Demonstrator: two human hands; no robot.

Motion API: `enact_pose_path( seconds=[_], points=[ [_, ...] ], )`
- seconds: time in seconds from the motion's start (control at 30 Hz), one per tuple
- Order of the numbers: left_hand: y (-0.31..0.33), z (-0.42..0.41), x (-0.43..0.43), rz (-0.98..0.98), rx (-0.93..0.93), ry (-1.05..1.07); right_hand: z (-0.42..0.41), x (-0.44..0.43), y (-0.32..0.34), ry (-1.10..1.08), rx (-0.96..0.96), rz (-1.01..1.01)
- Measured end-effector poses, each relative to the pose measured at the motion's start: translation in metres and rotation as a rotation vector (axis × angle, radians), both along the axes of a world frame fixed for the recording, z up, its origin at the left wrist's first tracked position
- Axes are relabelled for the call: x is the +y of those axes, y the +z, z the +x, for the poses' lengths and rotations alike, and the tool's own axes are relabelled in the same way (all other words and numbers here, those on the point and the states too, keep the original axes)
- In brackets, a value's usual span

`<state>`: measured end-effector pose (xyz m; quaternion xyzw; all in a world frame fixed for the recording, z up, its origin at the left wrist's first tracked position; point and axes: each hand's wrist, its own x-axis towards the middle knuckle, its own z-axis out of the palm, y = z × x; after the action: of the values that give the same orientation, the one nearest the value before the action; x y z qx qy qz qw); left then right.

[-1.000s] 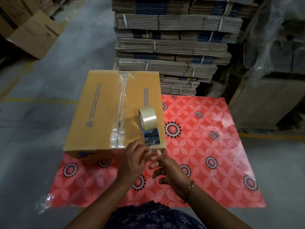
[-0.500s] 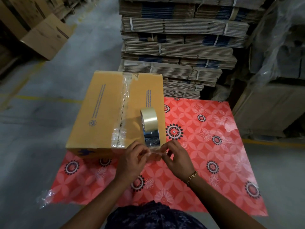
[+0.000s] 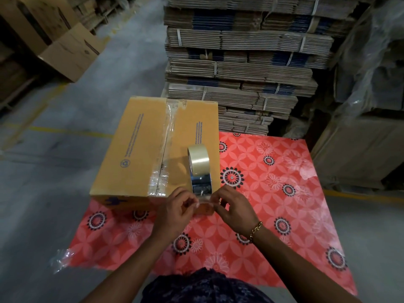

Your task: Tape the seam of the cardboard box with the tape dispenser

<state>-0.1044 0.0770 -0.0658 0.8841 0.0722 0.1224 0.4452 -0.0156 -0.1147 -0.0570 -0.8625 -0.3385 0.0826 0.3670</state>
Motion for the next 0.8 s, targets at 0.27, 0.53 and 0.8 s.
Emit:
enact_pose_path(
  seconds=[0.27, 0.53, 0.8],
  points=[
    [-0.001, 0.003, 0.001, -0.269, 0.196, 0.027, 0.012, -0.003, 0.009, -0.046, 0.303, 0.047],
    [-0.001, 0.009, -0.007, -0.616, 0.304, 0.169, 0.023, 0.005, 0.025, -0.168, 0.743, 0.038],
    [0.01, 0.017, -0.02, -0.818, 0.394, 0.316, 0.027, 0.011, 0.022, -0.268, 0.868, 0.03]
  ],
)
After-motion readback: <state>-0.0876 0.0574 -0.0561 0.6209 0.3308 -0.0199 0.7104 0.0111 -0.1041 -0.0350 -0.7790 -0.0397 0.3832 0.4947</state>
